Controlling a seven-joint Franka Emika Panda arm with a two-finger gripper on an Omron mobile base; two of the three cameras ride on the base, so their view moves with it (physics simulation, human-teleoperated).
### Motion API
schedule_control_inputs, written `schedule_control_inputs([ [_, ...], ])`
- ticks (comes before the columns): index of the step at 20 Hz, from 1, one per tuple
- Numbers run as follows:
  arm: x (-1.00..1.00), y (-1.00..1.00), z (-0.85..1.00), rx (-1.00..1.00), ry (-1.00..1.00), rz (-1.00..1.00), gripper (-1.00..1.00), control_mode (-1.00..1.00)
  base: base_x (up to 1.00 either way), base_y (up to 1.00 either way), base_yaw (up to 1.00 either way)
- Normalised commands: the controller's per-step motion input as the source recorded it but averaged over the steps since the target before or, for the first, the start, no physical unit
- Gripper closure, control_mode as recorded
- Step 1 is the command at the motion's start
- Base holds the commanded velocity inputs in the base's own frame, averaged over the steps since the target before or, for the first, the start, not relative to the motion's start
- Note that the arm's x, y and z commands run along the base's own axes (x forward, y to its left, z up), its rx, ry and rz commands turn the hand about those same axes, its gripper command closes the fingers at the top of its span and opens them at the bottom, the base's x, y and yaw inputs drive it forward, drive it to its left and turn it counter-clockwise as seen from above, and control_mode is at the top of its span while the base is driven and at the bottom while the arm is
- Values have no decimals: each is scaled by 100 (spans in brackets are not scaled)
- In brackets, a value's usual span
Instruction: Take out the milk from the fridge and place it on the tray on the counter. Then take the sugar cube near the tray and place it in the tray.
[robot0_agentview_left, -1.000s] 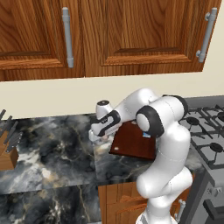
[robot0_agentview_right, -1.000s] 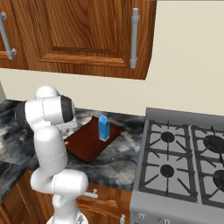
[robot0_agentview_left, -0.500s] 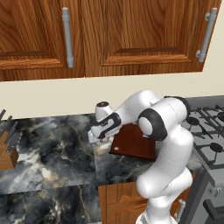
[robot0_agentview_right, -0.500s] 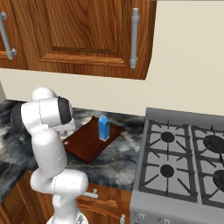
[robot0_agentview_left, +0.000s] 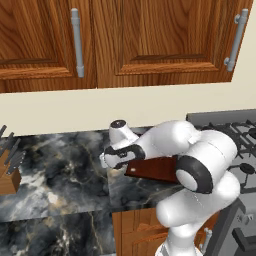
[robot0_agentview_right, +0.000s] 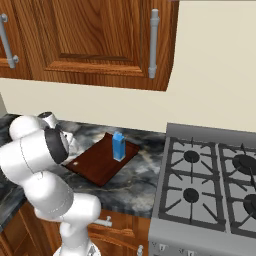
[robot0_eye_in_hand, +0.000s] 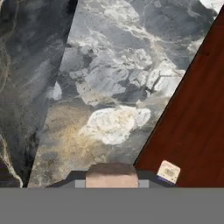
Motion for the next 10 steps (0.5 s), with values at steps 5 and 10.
schedule_control_inputs([
  [5,-75,0,83,3,-4,-22,100,-100,0,0,0],
  [10,-52,-18,46,2,-10,-18,100,-100,0,0,0],
])
